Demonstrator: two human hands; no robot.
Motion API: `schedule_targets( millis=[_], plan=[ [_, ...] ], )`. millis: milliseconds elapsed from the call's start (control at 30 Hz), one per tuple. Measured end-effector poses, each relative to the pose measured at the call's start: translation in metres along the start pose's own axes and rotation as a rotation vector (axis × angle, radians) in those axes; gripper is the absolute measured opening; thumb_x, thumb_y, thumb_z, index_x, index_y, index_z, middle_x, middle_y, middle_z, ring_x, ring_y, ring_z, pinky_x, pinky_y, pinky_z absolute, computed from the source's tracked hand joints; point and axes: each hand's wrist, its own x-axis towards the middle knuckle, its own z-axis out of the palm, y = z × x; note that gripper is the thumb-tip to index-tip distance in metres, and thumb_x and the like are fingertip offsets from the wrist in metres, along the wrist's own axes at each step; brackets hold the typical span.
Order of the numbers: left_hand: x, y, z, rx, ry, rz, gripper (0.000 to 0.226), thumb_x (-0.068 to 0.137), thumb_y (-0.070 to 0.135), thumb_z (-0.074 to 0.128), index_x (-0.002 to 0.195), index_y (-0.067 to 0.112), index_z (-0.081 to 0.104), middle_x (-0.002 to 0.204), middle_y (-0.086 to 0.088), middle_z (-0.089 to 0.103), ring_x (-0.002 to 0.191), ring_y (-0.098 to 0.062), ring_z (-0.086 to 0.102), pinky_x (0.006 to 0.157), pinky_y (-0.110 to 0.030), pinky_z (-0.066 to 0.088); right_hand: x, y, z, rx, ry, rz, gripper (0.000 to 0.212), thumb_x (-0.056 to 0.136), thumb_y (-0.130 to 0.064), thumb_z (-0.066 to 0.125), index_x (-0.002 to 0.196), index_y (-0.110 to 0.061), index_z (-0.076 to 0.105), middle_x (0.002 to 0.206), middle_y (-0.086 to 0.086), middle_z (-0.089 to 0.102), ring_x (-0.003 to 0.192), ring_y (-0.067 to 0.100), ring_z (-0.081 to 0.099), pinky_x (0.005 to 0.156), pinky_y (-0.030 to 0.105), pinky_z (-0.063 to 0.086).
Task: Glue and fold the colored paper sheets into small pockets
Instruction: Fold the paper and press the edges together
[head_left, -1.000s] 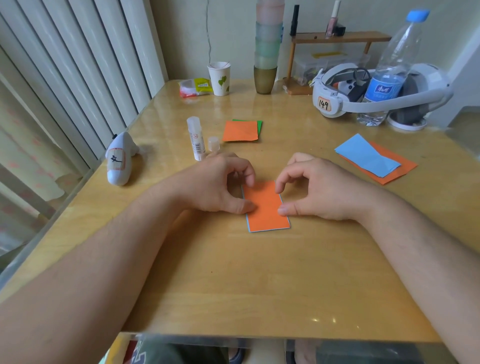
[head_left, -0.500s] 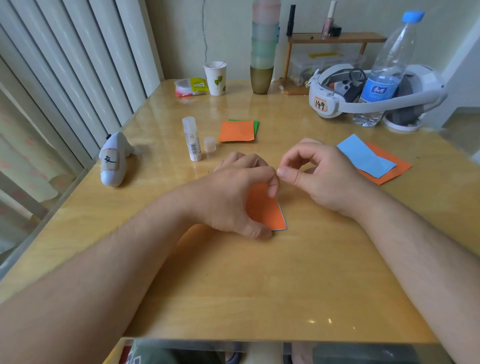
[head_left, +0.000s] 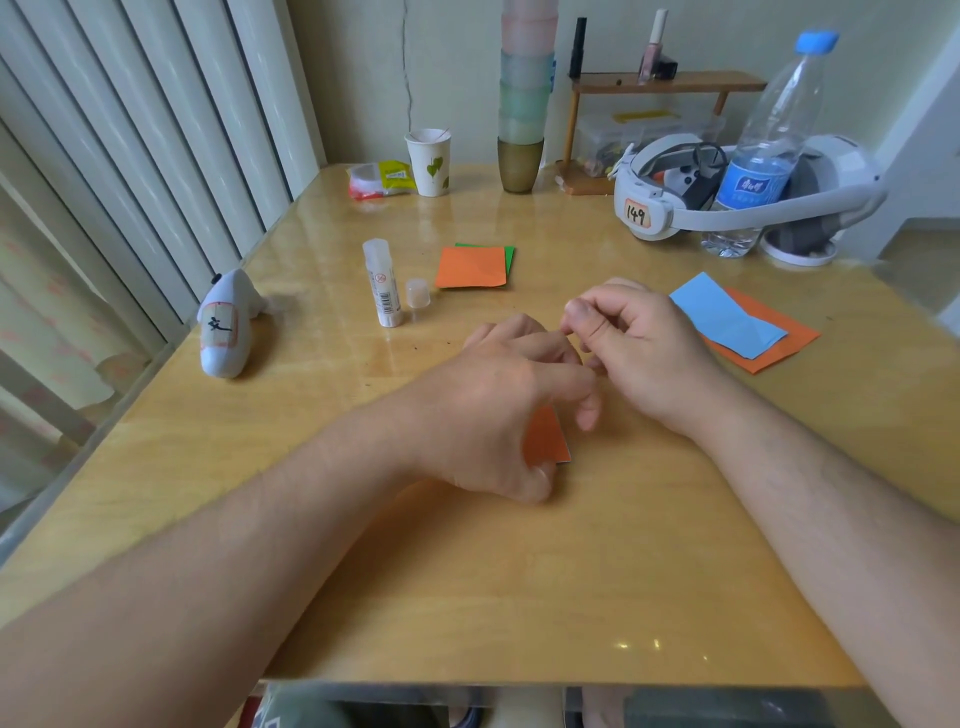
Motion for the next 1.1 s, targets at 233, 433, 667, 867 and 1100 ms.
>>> schedule_targets(
  millis=[233, 433, 667, 867, 1100],
  plan=[
    [0.005, 0.011, 0.0, 0.181, 0.027, 0.144, 0.055, 0.057, 0.029, 0.072, 0.111, 0.037, 0.064, 0.115, 0.012, 0.056, 0.114, -0.023, 0.046, 0.086, -0.046, 0.044, 0.001, -0.001, 0.001, -0.037, -0.036, 0.015, 0.032, 0.106, -0.041, 0.057, 0.075, -0.035, 0.066, 0.085, -0.008, 0.055, 0.085, 0.016, 0.058, 0.086, 0.043, 0.05],
    [0.003, 0.003, -0.001, 0.16, 0.055, 0.134, 0.051, 0.059, 0.028, 0.068, 0.109, 0.033, 0.069, 0.109, 0.007, 0.058, 0.097, -0.021, 0.056, 0.082, -0.044, 0.049, 0.0, 0.001, 0.0, -0.03, -0.026, 0.01, 0.034, 0.098, -0.059, 0.052, 0.081, -0.036, 0.071, 0.086, -0.007, 0.058, 0.085, 0.023, 0.063, 0.085, 0.048, 0.054],
    [0.001, -0.004, 0.003, 0.008, -0.032, 0.077, 0.019, 0.073, 0.027, 0.062, 0.082, 0.033, 0.078, 0.102, 0.005, 0.057, 0.086, -0.016, 0.059, 0.075, -0.032, 0.051, -0.001, 0.002, 0.001, 0.02, -0.043, 0.029, 0.038, 0.091, -0.069, 0.051, 0.086, -0.039, 0.073, 0.087, -0.015, 0.056, 0.085, 0.028, 0.063, 0.086, 0.058, 0.056],
    [-0.001, -0.009, -0.002, -0.071, -0.039, -0.018, 0.011, 0.078, 0.027, 0.067, 0.088, 0.03, 0.069, 0.079, 0.011, 0.06, 0.072, -0.01, 0.058, 0.068, -0.034, 0.053, -0.001, 0.003, 0.0, 0.003, -0.031, 0.054, 0.037, 0.095, -0.065, 0.052, 0.085, -0.036, 0.073, 0.081, -0.014, 0.057, 0.075, 0.021, 0.059, 0.08, 0.047, 0.057],
    [-0.005, -0.044, -0.021, -0.404, 0.528, -0.423, 0.036, 0.085, 0.015, 0.073, 0.108, 0.037, 0.056, 0.089, 0.012, 0.071, 0.075, -0.004, 0.061, 0.071, -0.024, 0.053, 0.0, -0.008, -0.006, 0.126, -0.009, 0.307, 0.053, 0.103, -0.058, 0.055, 0.073, -0.017, 0.071, 0.059, -0.002, 0.061, 0.056, 0.015, 0.055, 0.06, 0.037, 0.048]
  ],
)
